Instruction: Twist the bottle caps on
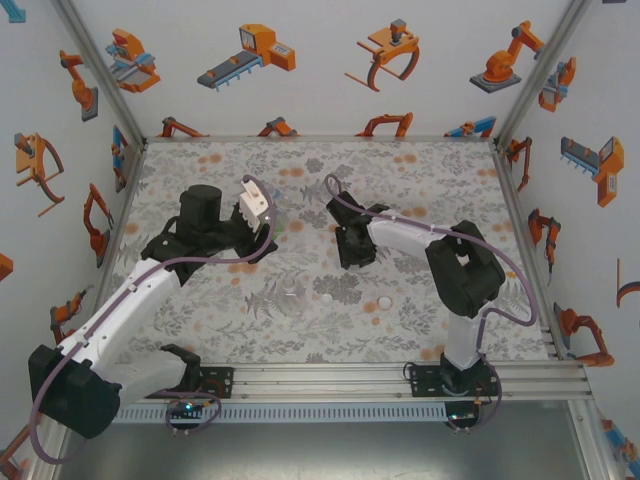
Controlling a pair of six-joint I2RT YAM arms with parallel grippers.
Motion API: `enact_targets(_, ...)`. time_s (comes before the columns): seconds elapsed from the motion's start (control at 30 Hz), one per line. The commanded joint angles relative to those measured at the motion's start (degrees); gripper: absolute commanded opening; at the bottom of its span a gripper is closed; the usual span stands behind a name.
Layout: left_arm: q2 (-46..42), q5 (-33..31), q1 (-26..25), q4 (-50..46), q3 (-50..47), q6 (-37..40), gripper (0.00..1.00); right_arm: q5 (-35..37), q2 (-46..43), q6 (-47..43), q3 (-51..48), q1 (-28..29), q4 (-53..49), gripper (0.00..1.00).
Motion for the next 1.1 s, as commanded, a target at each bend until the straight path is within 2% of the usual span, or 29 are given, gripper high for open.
enact_targets(0.0, -0.7, 1.9, -0.1, 0.7, 1.3, 0.8, 0.0, -0.5, 0.5, 0.4, 0.6, 0.4, -1.1, 0.38)
enact_targets(0.27, 0.0, 2.4, -0.1, 0.7, 1.3, 0.7, 0.0, -0.7, -0.7, 0.5, 0.4, 0.4, -0.9, 0.31)
enact_targets(0.47, 0.7, 5.5, -0.5, 1.9, 0.9, 2.1, 0.0, -1.9, -8.0, -3.9, -2.9, 0.3, 3.6, 0.27)
enact_targets(0.67, 1.2, 13.9, -0.7, -0.1, 2.9, 6.7, 0.0, -6.1, -21.6, -18.8, -9.8, 0.3, 10.9, 0.23)
enact_targets(0.87, 3.6, 18.2, -1.2, -5.0, 6.9, 11.5, 0.0, -13.4, -36.0, -34.3, -14.7, 0.3, 15.2, 0.2)
enact_targets(0.93, 4.5, 18.1, -2.0, -7.4, 8.6, 14.3, 0.0, -16.7, -40.5, -39.3, -15.1, 0.4, 15.0, 0.19)
enact_targets(1.07, 5.6, 18.3, -4.0, -14.5, 11.1, 27.0, 0.0, -24.2, -48.0, -47.8, -15.6, 0.4, 14.8, 0.15)
